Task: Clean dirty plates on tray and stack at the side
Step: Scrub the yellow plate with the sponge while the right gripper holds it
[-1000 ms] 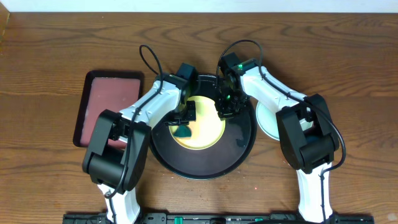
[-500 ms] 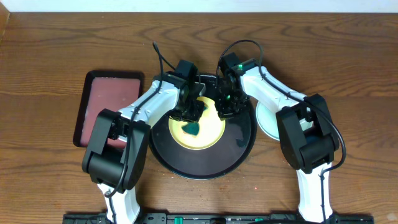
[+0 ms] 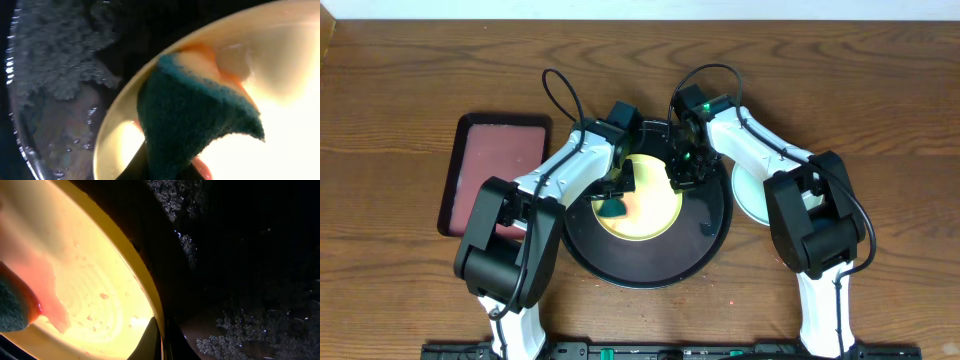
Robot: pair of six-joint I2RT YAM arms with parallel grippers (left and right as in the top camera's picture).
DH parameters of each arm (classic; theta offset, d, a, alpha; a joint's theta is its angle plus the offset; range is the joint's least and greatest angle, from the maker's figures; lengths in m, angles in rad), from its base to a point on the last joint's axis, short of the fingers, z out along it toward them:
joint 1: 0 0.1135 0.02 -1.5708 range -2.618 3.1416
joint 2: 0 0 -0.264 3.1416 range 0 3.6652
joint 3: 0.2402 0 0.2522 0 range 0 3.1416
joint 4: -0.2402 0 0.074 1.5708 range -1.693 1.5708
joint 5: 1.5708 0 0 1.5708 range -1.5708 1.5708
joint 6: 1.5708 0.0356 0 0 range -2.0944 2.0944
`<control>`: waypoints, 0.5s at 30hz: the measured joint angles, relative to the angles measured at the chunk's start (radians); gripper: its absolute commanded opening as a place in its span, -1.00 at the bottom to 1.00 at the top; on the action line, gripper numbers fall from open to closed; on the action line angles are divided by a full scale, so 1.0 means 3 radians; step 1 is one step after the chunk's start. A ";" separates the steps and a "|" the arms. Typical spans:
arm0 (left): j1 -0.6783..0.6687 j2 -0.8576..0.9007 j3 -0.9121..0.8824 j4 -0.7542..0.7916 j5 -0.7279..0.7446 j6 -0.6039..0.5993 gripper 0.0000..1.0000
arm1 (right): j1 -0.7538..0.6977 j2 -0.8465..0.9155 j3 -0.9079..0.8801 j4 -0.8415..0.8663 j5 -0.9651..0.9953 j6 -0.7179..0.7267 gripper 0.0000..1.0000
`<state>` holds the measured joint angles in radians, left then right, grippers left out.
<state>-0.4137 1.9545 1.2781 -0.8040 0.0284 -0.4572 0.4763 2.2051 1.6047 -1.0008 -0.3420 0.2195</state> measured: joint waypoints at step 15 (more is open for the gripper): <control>0.0042 0.0013 -0.0020 0.0334 0.1539 0.1584 -0.85 | 0.0000 0.0000 0.0001 0.0000 0.0000 0.0001 -0.97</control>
<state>-0.4011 1.9583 1.2720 -0.7036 0.4900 0.0181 0.4763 2.2051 1.6051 -1.0008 -0.3420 0.2199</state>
